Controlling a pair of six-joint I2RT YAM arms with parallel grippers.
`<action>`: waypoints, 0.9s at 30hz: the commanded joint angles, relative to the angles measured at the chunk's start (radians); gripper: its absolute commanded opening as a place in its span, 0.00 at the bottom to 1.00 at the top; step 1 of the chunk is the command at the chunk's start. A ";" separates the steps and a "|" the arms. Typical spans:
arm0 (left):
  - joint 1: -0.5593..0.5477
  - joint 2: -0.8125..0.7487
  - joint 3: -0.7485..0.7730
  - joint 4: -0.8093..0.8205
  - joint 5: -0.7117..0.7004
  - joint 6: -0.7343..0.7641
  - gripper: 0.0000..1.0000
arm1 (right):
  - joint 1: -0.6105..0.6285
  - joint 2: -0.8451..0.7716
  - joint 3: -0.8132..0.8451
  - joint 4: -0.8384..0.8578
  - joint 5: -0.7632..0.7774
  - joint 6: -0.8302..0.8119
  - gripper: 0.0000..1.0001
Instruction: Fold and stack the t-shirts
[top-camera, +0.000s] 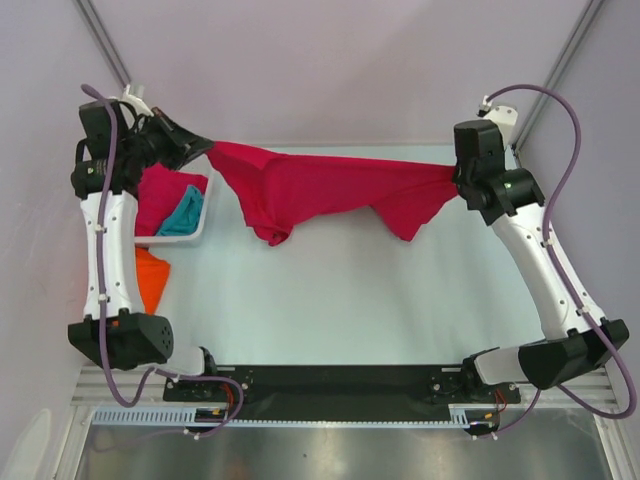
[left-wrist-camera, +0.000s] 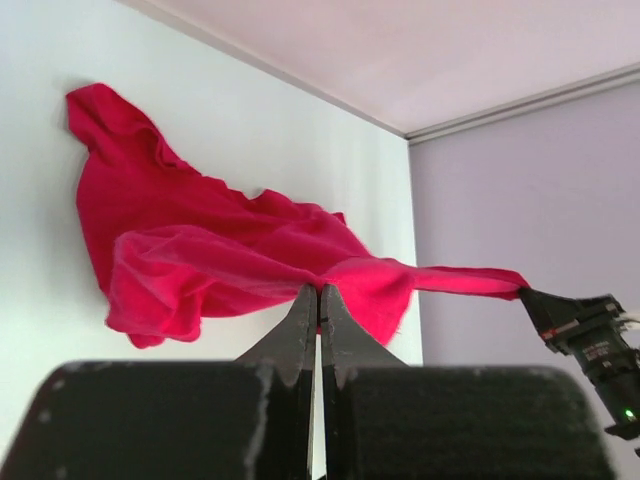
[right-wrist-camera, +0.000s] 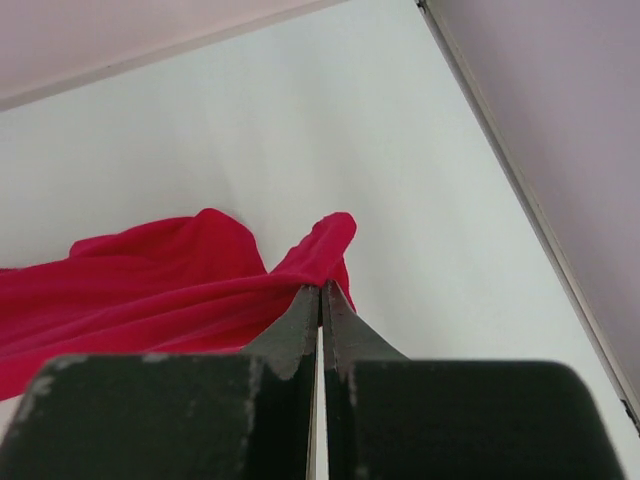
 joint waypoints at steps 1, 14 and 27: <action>0.030 -0.145 -0.083 0.035 0.056 -0.039 0.00 | 0.031 -0.060 -0.003 -0.096 0.004 0.030 0.00; 0.044 -0.458 -0.535 0.101 0.068 -0.071 0.00 | 0.309 -0.345 -0.440 -0.278 -0.105 0.346 0.37; 0.043 -0.457 -0.601 0.136 0.083 -0.067 0.00 | 0.311 -0.261 -0.465 -0.201 -0.135 0.332 0.54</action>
